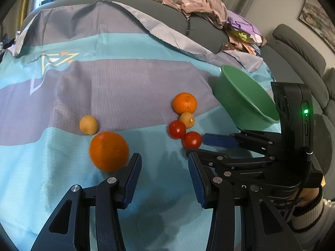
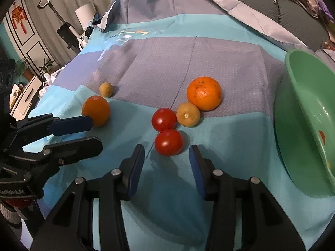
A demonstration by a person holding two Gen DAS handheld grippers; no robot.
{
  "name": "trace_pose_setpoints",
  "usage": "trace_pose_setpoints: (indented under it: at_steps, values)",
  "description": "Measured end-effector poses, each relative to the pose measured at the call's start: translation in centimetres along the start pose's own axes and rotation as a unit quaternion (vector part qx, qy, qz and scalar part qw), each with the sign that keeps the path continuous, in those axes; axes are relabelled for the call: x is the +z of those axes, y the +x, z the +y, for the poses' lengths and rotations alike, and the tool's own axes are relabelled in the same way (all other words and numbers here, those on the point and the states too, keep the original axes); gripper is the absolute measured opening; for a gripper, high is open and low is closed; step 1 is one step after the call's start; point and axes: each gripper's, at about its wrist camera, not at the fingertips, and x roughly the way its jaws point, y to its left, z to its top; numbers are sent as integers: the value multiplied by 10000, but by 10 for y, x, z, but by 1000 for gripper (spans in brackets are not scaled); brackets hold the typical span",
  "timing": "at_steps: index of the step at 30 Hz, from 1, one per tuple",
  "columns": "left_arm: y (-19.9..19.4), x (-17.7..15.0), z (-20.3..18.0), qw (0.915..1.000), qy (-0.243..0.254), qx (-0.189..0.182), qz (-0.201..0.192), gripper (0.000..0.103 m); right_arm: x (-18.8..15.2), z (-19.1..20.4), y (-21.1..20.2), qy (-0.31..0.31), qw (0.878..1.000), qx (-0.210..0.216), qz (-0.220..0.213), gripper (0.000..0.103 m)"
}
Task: Organize fruits
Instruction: 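Grasp a cherry tomato with the left tool while the right tool grasps another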
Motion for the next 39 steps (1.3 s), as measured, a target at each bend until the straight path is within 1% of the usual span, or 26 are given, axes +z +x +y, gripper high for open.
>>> trace_pose_setpoints:
  at_steps: [3,8,10,20,30,36,39]
  values:
    - [2,0,-1,10000,9,8,26,45,1,0,2,-4,10000,-4,16,42]
    - [4,0,0,10000,-13,15,54,45,1,-1,5,18,10000,-4,20,34]
    - [5,0,0,10000,-19,11,63,45,1,-2,6,5,10000,-12,7,29]
    - [14,5,-2,9999,-43,-5,150,45,-4,-7,-2,139,9997,154,-131,28]
    - [39,25,-17,9993,125,-144,337,45,-17,-20,-31,245,9987,228,-374,29]
    - [62,37,-30,9978,408,0,526,45,-21,-28,-37,321,9983,227,-439,29]
    - [70,39,-35,9966,570,153,579,45,-22,-30,-39,338,9980,271,-470,29]
